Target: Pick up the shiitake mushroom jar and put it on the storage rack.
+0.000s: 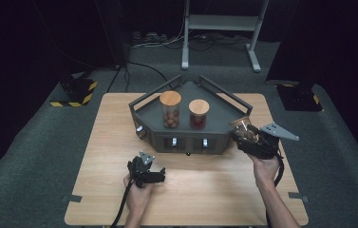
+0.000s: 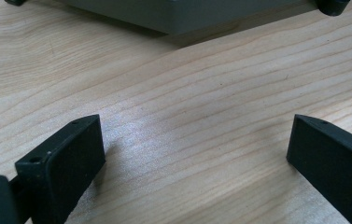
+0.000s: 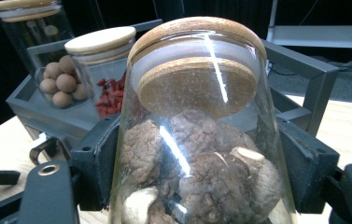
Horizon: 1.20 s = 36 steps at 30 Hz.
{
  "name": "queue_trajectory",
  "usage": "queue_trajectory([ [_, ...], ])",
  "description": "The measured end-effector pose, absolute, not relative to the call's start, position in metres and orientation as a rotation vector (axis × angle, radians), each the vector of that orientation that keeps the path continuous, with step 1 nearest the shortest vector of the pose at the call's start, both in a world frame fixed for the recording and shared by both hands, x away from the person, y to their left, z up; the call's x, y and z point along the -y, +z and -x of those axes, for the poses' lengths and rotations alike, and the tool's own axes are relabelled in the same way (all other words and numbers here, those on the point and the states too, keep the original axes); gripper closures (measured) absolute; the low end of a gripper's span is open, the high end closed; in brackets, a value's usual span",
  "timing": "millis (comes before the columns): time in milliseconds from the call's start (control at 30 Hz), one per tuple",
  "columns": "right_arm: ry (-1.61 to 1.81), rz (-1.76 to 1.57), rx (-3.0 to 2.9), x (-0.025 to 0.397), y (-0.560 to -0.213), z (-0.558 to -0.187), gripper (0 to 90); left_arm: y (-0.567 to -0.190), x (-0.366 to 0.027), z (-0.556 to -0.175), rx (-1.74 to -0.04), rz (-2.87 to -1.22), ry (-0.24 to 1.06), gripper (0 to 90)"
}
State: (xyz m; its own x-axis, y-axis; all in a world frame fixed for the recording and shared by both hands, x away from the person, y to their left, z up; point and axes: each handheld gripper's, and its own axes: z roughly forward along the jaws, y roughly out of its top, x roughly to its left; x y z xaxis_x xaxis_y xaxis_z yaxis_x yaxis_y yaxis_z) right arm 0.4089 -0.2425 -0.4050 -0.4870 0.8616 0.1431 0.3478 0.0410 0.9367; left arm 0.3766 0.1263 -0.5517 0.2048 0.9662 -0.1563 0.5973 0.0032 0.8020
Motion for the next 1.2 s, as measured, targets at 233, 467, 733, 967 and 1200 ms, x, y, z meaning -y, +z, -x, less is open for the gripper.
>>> queue_trajectory([
  [233, 1.454, -1.215, -1.842, 0.237, -0.402, -0.422, 25.4, -0.552, -0.126, -0.377, -1.485, -1.689, 0.588, 3.8],
  [467, 1.478, -1.208, -1.827, 0.229, -0.403, -0.436, 25.4, -0.552, -0.126, -0.377, -1.485, -1.689, 0.588, 3.8],
  [733, 1.495, -1.225, -1.814, 0.224, -0.408, -0.449, 25.4, -0.552, -0.126, -0.377, -1.486, -1.689, 0.589, 3.7],
  [967, 1.495, -1.198, -1.795, 0.218, -0.404, -0.457, 25.4, -0.552, -0.126, -0.377, -1.486, -1.689, 0.589, 3.7],
  [1200, 1.506, -1.181, -1.776, 0.211, -0.402, -0.469, 25.4, -0.552, -0.126, -0.377, -1.486, -1.690, 0.589, 3.7],
])
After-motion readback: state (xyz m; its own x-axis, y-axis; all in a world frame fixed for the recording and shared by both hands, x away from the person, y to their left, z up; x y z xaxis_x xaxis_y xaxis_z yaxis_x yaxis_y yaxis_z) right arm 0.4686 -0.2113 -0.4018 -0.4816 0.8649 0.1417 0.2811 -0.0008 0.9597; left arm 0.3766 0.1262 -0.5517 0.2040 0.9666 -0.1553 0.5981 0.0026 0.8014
